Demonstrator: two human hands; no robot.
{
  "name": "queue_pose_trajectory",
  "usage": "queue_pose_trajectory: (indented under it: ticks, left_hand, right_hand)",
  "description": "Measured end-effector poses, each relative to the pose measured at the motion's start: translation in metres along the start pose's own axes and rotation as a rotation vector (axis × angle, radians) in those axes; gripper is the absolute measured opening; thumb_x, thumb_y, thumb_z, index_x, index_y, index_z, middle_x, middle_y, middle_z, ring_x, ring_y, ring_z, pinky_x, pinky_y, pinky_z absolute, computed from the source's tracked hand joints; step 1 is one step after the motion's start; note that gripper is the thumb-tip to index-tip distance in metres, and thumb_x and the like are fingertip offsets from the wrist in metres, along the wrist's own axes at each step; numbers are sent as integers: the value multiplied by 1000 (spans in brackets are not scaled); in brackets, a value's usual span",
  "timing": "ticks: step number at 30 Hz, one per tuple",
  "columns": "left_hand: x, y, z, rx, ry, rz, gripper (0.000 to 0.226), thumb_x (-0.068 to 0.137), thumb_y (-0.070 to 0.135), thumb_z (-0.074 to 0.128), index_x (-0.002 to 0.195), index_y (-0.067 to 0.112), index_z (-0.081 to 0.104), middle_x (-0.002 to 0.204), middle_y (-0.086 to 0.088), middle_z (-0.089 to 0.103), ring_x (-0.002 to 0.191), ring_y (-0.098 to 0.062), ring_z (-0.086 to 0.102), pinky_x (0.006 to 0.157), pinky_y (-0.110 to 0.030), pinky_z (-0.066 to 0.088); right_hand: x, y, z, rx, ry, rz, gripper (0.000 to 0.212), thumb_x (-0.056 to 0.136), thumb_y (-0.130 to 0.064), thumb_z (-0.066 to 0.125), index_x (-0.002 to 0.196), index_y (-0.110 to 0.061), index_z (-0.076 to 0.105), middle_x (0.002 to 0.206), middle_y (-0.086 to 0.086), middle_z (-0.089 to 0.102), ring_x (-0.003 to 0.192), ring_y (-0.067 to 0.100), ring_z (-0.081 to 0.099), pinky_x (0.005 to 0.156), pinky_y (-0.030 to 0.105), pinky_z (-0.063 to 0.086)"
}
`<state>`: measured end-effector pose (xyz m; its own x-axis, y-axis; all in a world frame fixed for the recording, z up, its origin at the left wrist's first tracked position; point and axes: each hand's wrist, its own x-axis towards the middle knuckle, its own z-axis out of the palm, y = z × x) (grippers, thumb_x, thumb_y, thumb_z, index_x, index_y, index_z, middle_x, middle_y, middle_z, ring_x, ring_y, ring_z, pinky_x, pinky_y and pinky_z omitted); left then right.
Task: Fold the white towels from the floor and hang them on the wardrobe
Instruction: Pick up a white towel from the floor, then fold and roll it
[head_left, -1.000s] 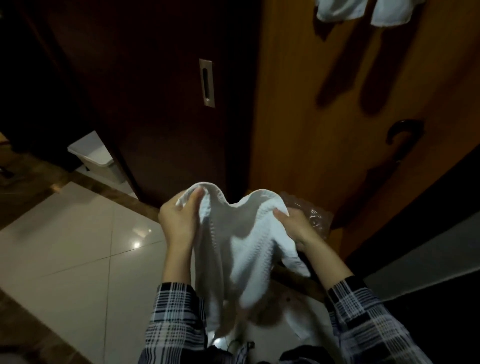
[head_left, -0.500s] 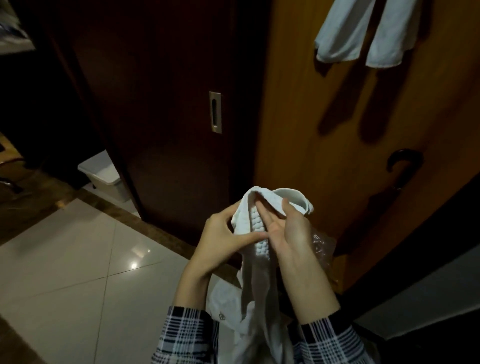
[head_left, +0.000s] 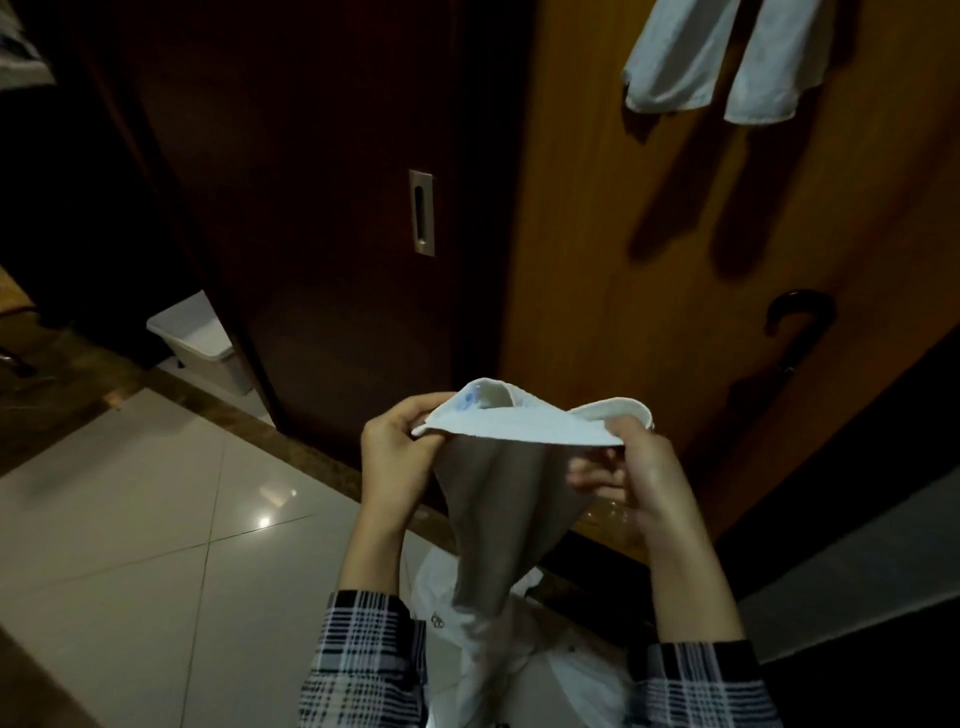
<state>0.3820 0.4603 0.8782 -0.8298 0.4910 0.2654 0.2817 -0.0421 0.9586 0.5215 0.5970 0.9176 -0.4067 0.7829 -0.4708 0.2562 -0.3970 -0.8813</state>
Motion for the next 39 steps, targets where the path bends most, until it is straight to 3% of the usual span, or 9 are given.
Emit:
queue_pose_trajectory:
  ticks: [3, 6, 9, 11, 15, 19, 24, 28, 39]
  left_hand:
    - [0, -1, 1, 20, -53, 30, 39, 80, -12, 62, 92, 24, 70, 87, 14, 71, 85, 1, 66, 70, -12, 50]
    - [0, -3, 4, 60, -133, 42, 39, 80, -10, 63, 90, 26, 72, 86, 11, 73, 86, -4, 67, 73, -17, 51]
    - [1, -4, 2, 82, -216, 60, 34, 80, -10, 62, 92, 20, 74, 88, 7, 74, 88, -7, 68, 75, -19, 51]
    - [2, -3, -1, 84, -236, 68, 35, 80, -10, 62, 91, 20, 74, 88, 8, 74, 87, -6, 68, 74, -17, 51]
    - [4, -10, -19, 120, -174, 49, 39, 79, -12, 61, 89, 24, 74, 86, 11, 74, 85, -4, 68, 73, -18, 52]
    - [9, -23, -50, 230, -78, 18, 45, 77, -14, 61, 82, 30, 70, 80, 26, 70, 80, 5, 65, 72, -10, 48]
    - [4, -37, -57, 225, -60, -27, 33, 79, -9, 66, 80, 24, 73, 80, 18, 72, 78, 1, 66, 70, -13, 50]
    - [3, -45, -59, 198, -67, -71, 30, 78, -4, 70, 80, 26, 72, 78, 20, 71, 78, 2, 66, 68, -10, 49]
    - [7, -62, -35, 263, -413, -147, 27, 72, 0, 76, 71, 24, 64, 72, 7, 69, 70, -1, 63, 65, -17, 47]
  right_hand:
    - [17, 16, -19, -770, 53, 13, 31, 93, -25, 46, 91, -2, 66, 61, 8, 66, 52, 15, 63, 53, 22, 47]
    - [26, 33, -20, -1129, 80, 24, 37, 89, -27, 55, 120, -6, 54, 105, 9, 65, 92, 23, 62, 75, 29, 48]
    - [34, 46, -7, -997, -10, -187, 40, 90, -21, 62, 129, -15, 50, 117, 8, 61, 83, 17, 51, 61, 26, 41]
    - [36, 56, 6, -953, -75, -325, 8, 92, -20, 60, 97, -18, 66, 91, 7, 66, 71, 17, 53, 56, 28, 43]
    - [38, 57, 10, -771, 38, -424, 25, 97, -18, 53, 72, -16, 56, 60, -1, 49, 53, 15, 45, 41, 12, 32]
    - [39, 43, 4, -638, 161, -500, 28, 96, -19, 54, 76, -2, 65, 65, 13, 59, 61, 26, 52, 54, 33, 36]
    - [31, 33, 12, -627, 167, -566, 21, 93, -20, 57, 77, -12, 68, 62, 1, 56, 62, 20, 51, 54, 32, 31]
    - [23, 15, 1, -687, 86, -582, 18, 90, -18, 62, 74, -12, 68, 67, 3, 64, 68, 23, 59, 62, 37, 46]
    - [8, -2, -24, -1126, 105, -625, 26, 94, -6, 47, 100, -20, 67, 96, 6, 67, 88, 26, 61, 71, 38, 51]
